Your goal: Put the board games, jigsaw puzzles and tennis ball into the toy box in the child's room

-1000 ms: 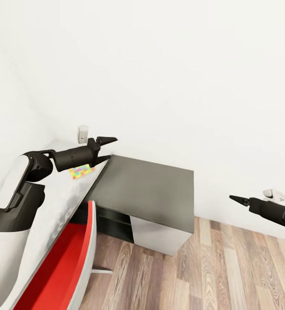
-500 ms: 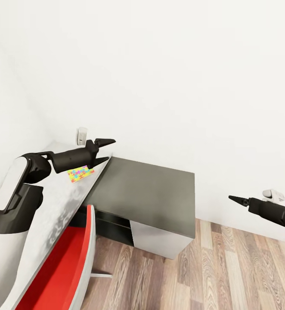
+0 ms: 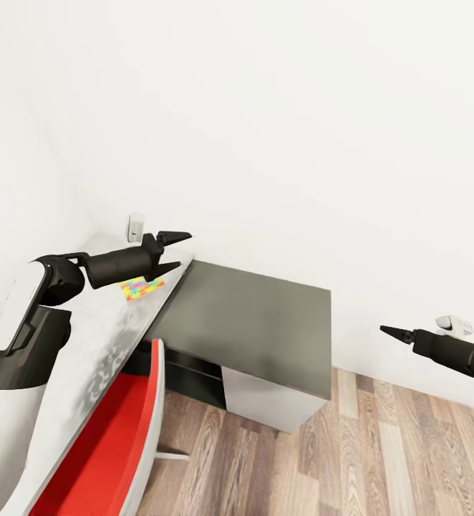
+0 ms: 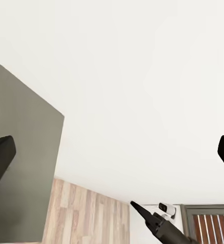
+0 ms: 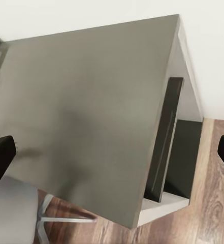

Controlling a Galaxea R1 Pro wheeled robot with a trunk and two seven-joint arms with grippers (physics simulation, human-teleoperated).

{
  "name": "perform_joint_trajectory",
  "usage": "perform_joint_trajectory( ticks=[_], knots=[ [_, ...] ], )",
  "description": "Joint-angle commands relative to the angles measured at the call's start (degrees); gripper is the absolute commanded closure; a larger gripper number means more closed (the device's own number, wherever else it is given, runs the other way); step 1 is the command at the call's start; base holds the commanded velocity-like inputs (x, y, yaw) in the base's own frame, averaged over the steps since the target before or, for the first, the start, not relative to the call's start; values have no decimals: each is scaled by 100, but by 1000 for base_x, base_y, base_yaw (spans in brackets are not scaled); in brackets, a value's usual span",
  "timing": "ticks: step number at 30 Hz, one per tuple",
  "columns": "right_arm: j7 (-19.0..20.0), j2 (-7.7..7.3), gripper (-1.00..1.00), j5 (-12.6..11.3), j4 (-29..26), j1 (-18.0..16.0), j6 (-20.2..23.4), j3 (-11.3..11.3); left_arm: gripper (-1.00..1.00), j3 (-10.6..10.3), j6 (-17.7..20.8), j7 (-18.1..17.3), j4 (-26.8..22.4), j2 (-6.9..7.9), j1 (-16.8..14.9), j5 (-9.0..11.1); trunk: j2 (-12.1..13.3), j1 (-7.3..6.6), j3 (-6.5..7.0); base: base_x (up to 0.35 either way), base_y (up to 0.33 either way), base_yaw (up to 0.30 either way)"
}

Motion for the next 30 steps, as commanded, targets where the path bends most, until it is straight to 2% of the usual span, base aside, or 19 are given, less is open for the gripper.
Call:
perform_joint_trajectory(
  ticks=[1, 13, 30],
  knots=[
    [59, -1, -100, 52, -1, -4, 26, -9, -100, -5, -8, 58, -2, 2, -7, 60, -11, 3, -10, 1, 0, 181],
    [62, 1, -100, 50, -1, -4, 27, -7, -100, -3, -11, 68, -1, 58, 13, 56, -11, 3, -10, 45, -15, 80],
    [65, 1, -100, 50, -1, -4, 27, -10, -100, -14, -7, 69, -4, 70, 18, 52, -11, 3, -10, 235, -104, 10]
  ],
)
